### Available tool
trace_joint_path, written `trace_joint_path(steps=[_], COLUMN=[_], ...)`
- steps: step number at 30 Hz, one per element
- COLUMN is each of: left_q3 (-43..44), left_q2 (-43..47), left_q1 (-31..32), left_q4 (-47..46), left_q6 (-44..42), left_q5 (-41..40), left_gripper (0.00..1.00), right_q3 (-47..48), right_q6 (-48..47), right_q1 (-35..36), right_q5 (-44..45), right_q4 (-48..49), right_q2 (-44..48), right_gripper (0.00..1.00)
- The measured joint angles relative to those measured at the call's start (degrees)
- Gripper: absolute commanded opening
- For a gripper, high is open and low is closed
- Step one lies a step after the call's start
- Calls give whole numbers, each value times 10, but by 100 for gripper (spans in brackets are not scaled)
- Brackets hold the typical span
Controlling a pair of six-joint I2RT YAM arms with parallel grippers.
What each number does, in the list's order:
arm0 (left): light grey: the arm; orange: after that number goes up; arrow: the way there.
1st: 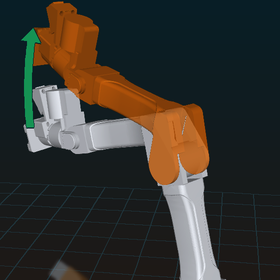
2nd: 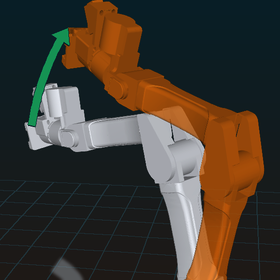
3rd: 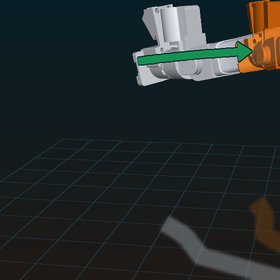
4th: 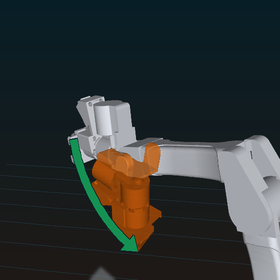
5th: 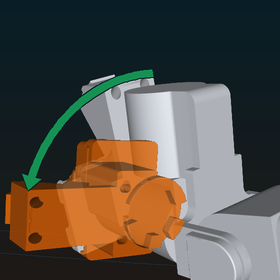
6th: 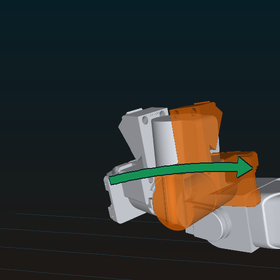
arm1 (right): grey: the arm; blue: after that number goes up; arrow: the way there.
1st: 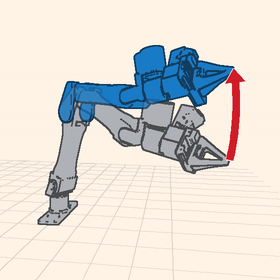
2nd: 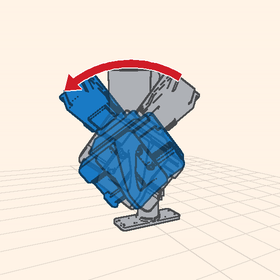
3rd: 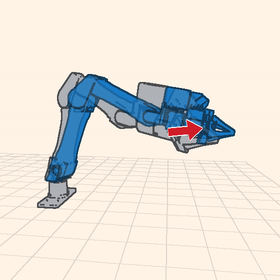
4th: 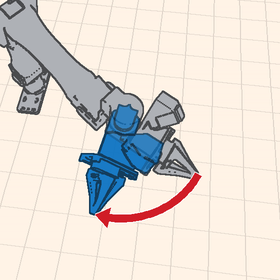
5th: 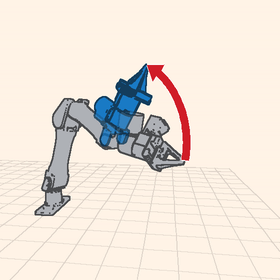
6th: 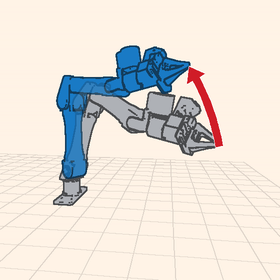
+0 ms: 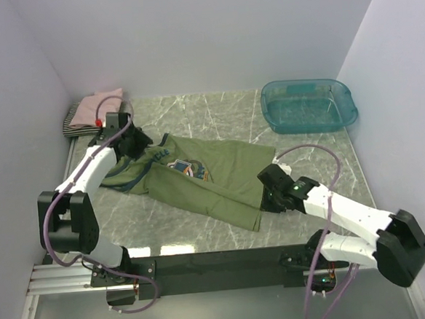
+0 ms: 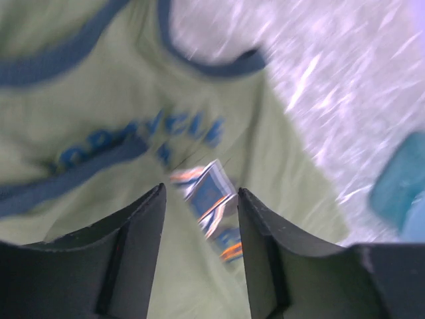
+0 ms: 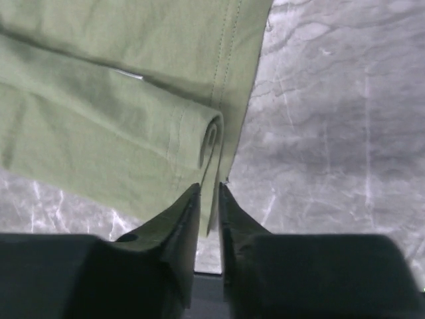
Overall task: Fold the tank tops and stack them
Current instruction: Fold the tank top
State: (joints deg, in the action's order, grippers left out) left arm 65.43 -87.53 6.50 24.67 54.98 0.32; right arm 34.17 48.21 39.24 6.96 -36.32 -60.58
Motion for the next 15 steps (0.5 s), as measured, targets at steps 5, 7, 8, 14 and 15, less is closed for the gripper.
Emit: trace_joint_path(steps=[5, 7, 8, 14, 15], left_q3=[-85, -107, -115, -128, -128], left_q2=[22, 25, 26, 35, 36], left_q1=[16, 21, 23, 25, 25], left_q4=[1, 5, 6, 7, 6], left_q6=[3, 2, 2, -3, -3], left_q5=[14, 16, 16, 16, 16], left_gripper=[49, 49, 49, 50, 51], right_q3=[0, 1, 5, 42, 45], right_q6=[-1, -2, -3, -23, -26], right_q1=[0, 0, 0, -28, -43], right_q5=[-11, -11, -9, -5, -7], right_q4=[27, 33, 33, 45, 50], right_q2=[-60, -72, -79, -127, -132], right_gripper=[26, 42, 46, 54, 54])
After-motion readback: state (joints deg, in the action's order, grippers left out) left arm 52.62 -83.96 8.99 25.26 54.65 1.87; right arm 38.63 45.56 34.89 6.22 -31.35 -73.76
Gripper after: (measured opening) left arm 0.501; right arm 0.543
